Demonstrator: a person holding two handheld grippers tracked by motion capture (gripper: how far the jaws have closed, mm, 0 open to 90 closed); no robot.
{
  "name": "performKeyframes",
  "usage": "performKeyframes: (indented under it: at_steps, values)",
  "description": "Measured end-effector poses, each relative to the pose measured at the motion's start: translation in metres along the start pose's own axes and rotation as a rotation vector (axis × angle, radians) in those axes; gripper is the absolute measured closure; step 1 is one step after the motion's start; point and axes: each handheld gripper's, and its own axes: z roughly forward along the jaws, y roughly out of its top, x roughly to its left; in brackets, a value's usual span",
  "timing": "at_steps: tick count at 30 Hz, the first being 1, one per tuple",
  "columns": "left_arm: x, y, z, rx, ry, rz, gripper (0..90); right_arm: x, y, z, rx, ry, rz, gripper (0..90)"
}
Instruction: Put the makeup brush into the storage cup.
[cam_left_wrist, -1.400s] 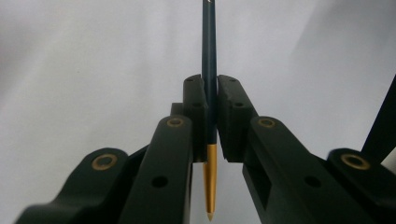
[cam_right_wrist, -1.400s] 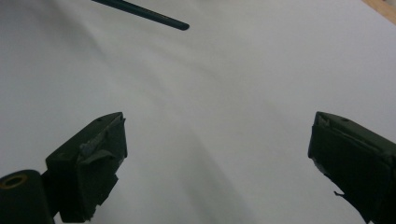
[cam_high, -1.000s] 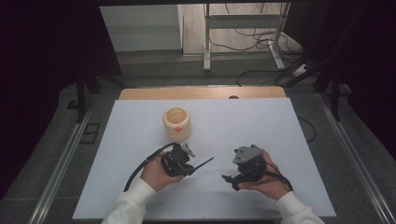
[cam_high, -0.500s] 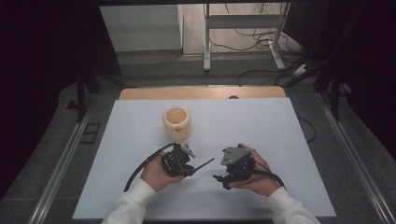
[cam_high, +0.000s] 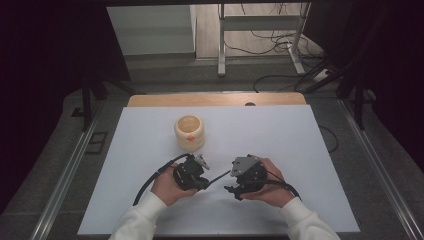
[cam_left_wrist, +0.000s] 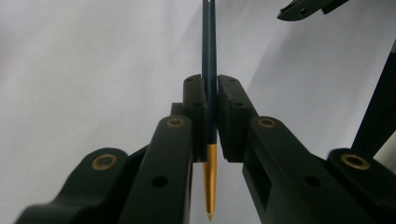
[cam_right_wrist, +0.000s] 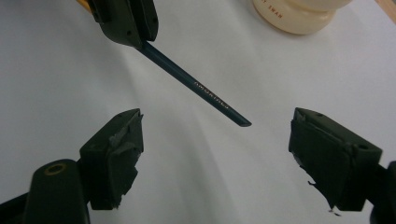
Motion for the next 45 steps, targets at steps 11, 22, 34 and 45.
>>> performKeyframes:
  at_steps: [11, 22, 34, 45]
  values:
    - [0.000, 0.001, 0.002, 0.009, -0.011, 0.011, 83.3, 0.003, 0.006, 0.010, 0.032, -0.021, -0.066, 20.9]
    - [-0.003, 0.002, 0.006, 0.003, -0.044, 0.008, 83.4, 0.023, 0.017, 0.028, 0.086, -0.045, -0.196, 44.1]
    - [-0.002, 0.001, 0.003, -0.038, -0.049, 0.016, 79.5, 0.024, 0.018, 0.033, 0.111, 0.013, -0.270, 76.4]
    - [0.003, -0.001, -0.006, -0.150, 0.021, 0.013, 38.3, 0.016, 0.016, 0.025, 0.052, 0.031, -0.206, 84.2]
